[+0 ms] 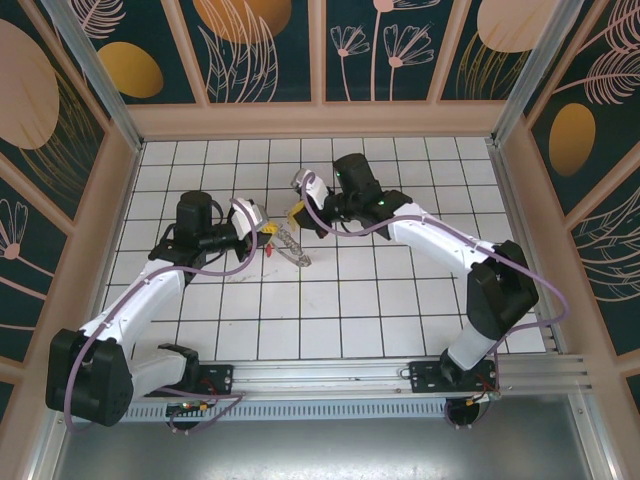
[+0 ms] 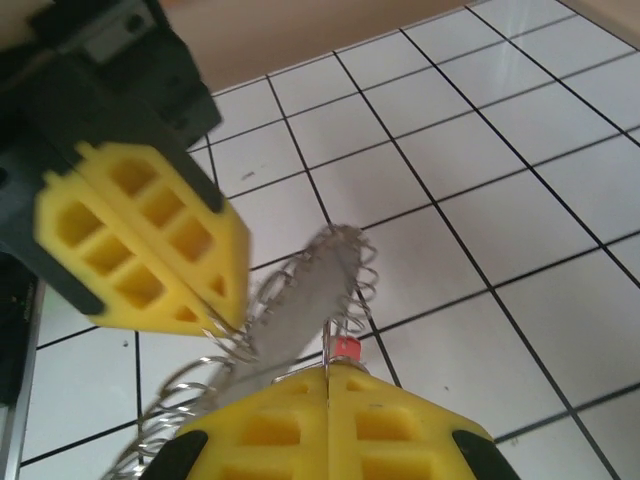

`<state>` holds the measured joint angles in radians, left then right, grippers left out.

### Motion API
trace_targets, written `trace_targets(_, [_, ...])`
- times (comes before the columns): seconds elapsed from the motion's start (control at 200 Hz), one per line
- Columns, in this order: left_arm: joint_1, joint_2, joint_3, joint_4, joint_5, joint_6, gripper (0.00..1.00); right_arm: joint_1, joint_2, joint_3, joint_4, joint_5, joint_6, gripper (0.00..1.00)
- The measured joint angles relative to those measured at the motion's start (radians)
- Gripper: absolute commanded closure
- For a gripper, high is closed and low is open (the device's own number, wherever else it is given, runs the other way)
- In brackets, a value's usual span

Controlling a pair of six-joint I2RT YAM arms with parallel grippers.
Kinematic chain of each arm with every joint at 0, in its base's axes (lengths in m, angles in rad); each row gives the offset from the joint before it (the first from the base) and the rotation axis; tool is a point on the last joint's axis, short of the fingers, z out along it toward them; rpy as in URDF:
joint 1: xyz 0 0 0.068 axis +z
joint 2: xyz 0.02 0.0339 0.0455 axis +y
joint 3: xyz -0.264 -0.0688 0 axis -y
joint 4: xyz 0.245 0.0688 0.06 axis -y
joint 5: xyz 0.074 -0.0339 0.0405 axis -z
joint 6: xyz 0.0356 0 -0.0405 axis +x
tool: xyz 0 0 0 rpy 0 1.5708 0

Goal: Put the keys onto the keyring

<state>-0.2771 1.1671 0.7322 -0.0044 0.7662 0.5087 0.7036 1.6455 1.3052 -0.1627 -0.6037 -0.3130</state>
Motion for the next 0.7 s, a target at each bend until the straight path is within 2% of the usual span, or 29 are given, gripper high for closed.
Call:
trace_targets(0.36, [0.0,-0.005,0.0,0.001,-0.07,0.013,1.0,0.027,0.0,0.003,-0.074,0.023,-0.036,1.0])
trace_targets(0.701, [0.0,-0.005,0.0,0.011,-0.071,-0.005,1.0,0.06,0.01,0.03,-0.096,0.038,-0.047,1.0])
